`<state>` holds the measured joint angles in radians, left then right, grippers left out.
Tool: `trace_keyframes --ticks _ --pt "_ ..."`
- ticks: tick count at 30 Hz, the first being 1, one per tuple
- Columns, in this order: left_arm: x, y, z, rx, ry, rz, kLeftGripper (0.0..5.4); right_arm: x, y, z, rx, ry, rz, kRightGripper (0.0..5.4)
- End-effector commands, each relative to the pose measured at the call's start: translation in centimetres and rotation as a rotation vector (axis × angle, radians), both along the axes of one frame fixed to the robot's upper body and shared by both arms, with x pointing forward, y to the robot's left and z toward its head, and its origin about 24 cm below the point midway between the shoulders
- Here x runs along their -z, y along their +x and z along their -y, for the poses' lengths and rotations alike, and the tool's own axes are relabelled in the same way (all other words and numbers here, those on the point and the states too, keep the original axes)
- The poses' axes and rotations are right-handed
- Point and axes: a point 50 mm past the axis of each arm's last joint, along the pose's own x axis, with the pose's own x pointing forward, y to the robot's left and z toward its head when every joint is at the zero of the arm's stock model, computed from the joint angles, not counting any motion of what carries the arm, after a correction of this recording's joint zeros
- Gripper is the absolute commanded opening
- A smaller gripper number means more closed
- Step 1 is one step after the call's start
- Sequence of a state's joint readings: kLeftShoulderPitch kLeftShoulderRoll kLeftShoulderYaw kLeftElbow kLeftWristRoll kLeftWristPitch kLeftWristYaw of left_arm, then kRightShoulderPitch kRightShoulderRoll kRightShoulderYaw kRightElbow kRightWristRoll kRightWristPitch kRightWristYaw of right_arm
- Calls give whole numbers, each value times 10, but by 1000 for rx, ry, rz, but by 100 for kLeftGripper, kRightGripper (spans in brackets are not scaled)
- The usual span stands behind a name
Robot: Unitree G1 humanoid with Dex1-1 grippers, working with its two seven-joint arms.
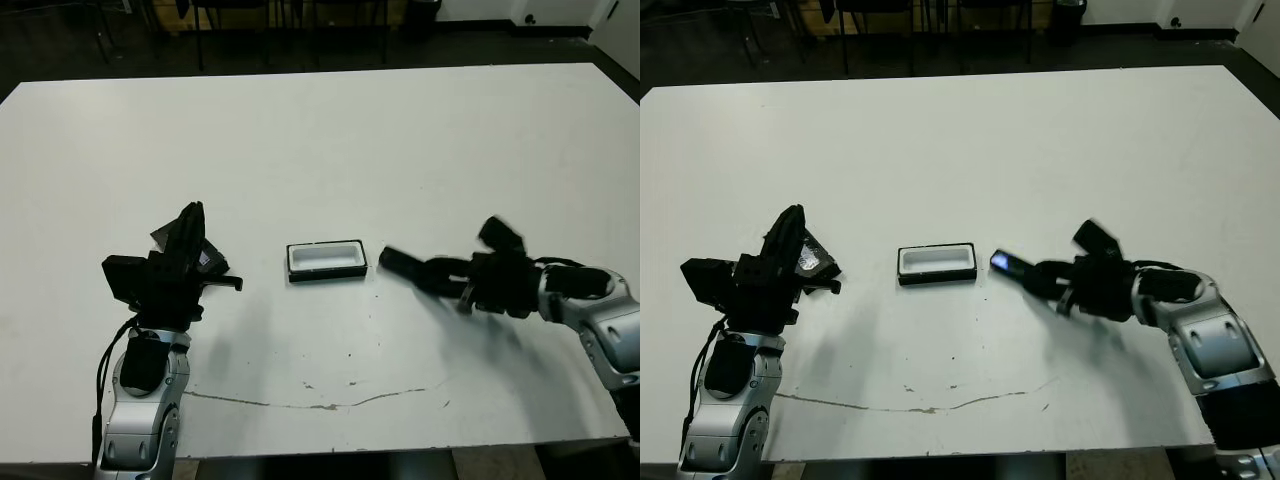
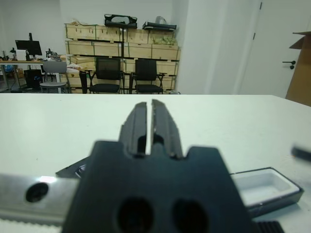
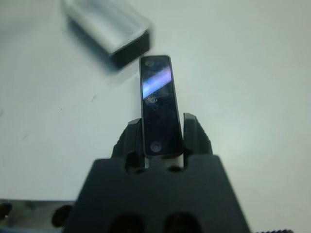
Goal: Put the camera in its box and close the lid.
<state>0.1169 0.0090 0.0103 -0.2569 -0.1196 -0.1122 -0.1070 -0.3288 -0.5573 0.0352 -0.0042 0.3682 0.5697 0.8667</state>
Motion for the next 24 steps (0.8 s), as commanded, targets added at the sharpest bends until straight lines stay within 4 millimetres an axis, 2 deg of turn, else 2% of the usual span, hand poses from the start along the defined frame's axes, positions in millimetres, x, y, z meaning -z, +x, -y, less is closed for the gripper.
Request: trace_keyframes --ticks 1,6,10,17,24 --pt "5 -1 -3 -6 15 -38 0 -28 19 -4 25 83 47 62" --pt "5 -1 -2 -11 29 -37 0 -51 45 -16 -100 98 124 62" --pt "4 -1 -3 -16 37 -32 0 -59 63 -33 -237 -25 188 61" --pt "4 0 -2 -17 23 -36 0 -46 77 -71 -452 -184 97 61" --pt "3 2 -1 -17 23 -32 0 -31 75 -94 -627 -310 60 61"
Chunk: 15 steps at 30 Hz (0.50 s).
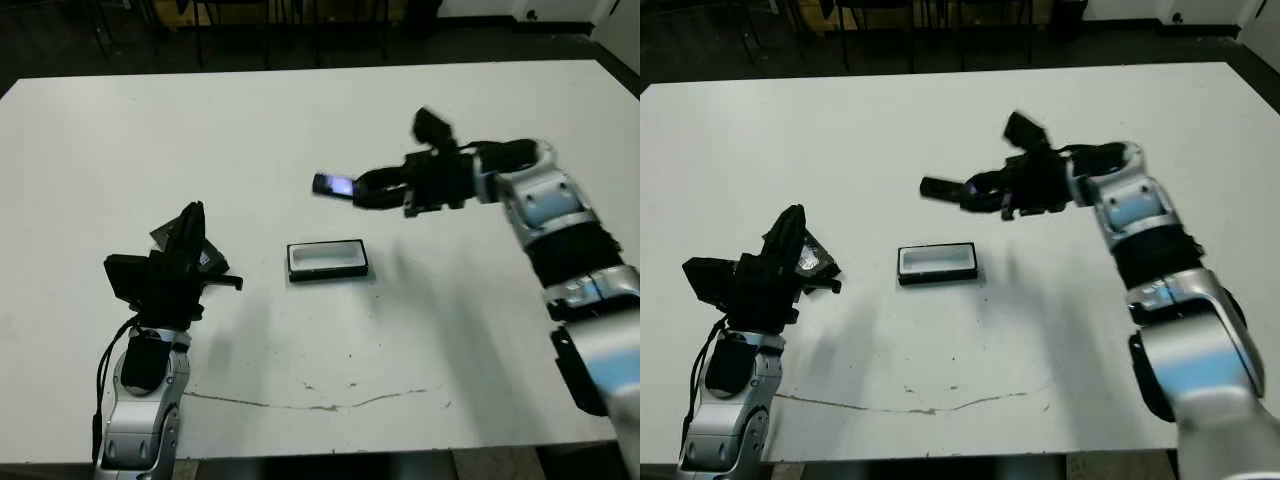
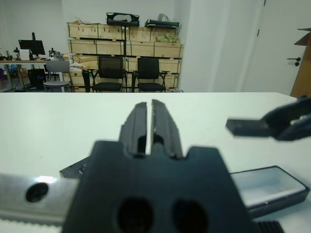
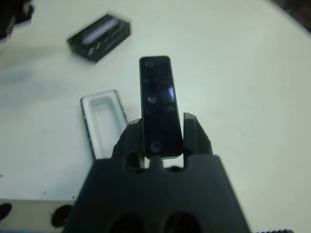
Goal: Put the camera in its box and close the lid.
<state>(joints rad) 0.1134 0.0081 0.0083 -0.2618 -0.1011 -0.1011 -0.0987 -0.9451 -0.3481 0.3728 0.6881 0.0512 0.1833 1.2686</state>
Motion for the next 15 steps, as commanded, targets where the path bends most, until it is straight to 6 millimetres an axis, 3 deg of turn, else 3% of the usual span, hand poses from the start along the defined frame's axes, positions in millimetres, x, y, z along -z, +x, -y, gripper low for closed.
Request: trace_keyframes --ticks 1,15 --pt "4 1 -2 -9 6 -30 0 1 -1 -10 -77 -57 23 61" --pt "5 1 -1 -13 5 -37 0 18 -11 -18 -153 -137 -116 61"
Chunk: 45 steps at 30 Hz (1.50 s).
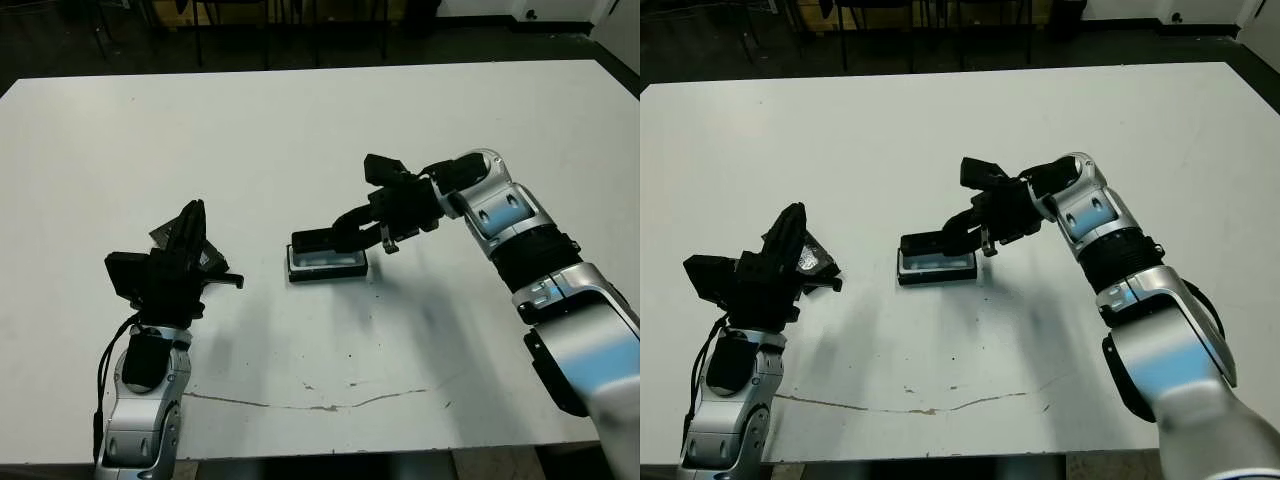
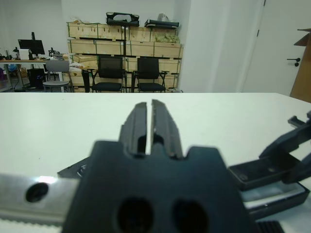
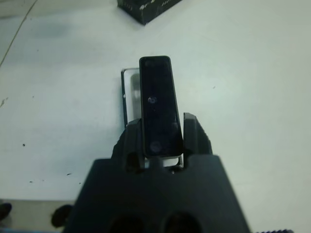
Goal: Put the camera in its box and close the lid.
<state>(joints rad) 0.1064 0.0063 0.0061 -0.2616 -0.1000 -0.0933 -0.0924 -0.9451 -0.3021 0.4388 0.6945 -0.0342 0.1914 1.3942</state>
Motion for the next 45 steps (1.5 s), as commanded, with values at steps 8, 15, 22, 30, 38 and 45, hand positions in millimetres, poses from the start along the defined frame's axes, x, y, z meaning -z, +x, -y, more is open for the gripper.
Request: trace_keyframes --ticks 8,15,22,30,38,45 --pt "7 0 -1 -10 10 -35 0 7 -3 -2 -19 -26 -38 61" --pt "7 -1 -1 -12 9 -39 0 8 -3 -3 -32 -60 -4 61" --pt "8 -1 -1 -7 8 -33 0 9 -5 -6 -56 -91 14 61" --pt "9 -1 0 -15 2 -38 0 14 -6 -11 -67 -111 -19 61" --pt "10 -2 1 -12 -11 -43 0 11 -10 -21 -121 -122 45 61" --pt "10 -3 -1 -20 1 -43 0 7 -9 -16 -209 -29 95 164"
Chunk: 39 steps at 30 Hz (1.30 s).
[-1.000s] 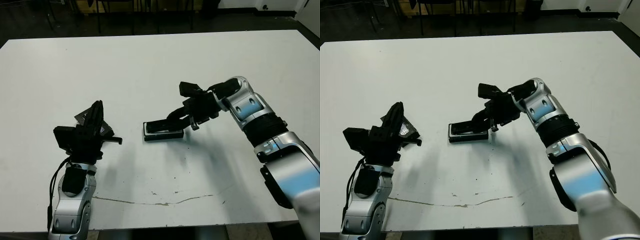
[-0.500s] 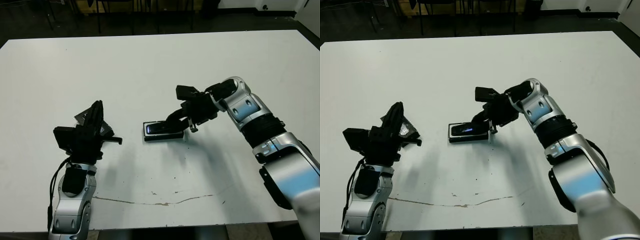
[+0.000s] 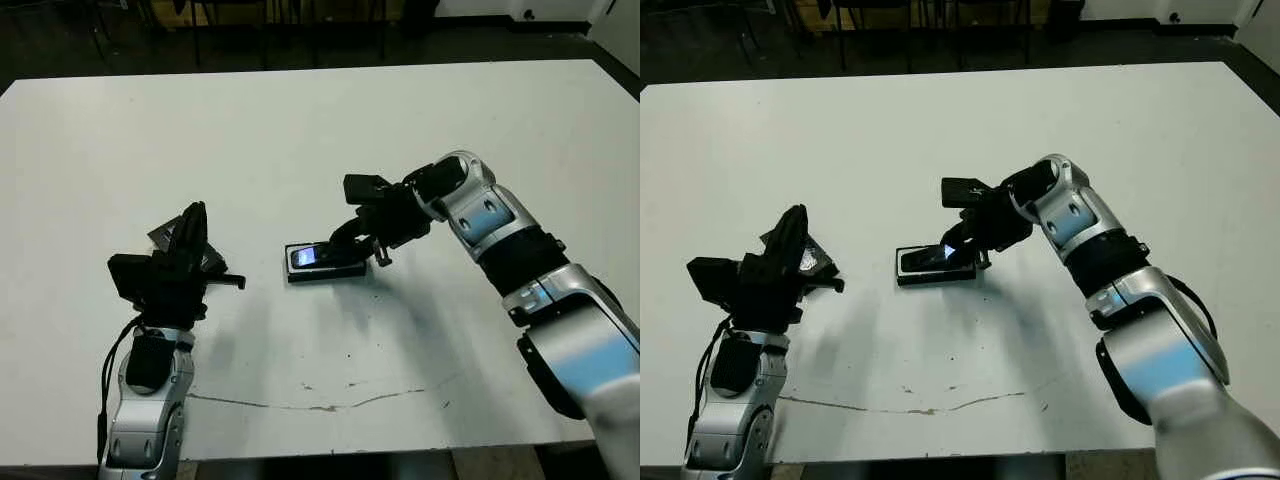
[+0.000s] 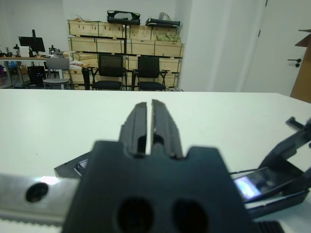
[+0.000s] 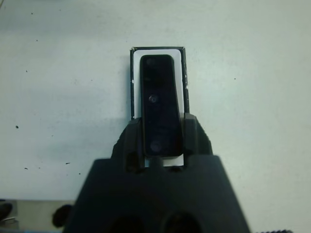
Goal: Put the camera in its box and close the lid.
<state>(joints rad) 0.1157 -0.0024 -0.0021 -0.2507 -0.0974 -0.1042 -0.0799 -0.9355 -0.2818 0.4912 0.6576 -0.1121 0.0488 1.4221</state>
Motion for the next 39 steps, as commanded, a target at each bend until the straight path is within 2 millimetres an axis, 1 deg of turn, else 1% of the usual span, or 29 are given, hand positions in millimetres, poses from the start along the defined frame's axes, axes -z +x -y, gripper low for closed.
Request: trace_keyframes --ticks 1,4,7,10,13,17,19,22,25,27,29,31,34,37,39 --pt "7 -2 -3 -11 8 -33 0 3 0 3 -28 59 0 182" --pt "7 -3 -3 -11 10 -28 0 -7 4 10 -18 85 40 233" --pt "7 -3 -3 -13 11 -29 0 -19 8 19 -14 116 125 283" --pt "7 -3 -3 -15 11 -31 0 -32 13 31 42 129 158 335" --pt "7 -3 -3 -13 17 -31 0 -46 14 39 57 176 185 384" --pt "7 -3 -3 -12 10 -32 0 -64 14 51 118 270 165 454" --pt "7 -3 -3 -11 7 -31 0 -73 12 59 189 347 160 489" --pt "7 -3 -3 -10 5 -33 0 -78 5 66 313 475 176 539" --pt "8 -3 -3 -9 5 -34 0 -66 -5 66 512 613 248 539" --pt "8 -3 -3 -9 7 -33 0 -55 -15 61 601 650 280 518" --pt "8 -3 -2 -8 6 -32 0 -43 -26 54 644 648 336 491" --pt "8 -3 -2 -8 3 -34 0 -34 -35 47 637 633 420 455" --pt "8 -3 -2 -8 3 -34 0 -22 -47 40 575 613 522 399" --pt "7 -3 -3 -10 21 -28 0 -13 -55 38 568 608 557 345" --pt "6 -3 -6 -16 32 -24 0 -9 -58 41 590 622 548 308"
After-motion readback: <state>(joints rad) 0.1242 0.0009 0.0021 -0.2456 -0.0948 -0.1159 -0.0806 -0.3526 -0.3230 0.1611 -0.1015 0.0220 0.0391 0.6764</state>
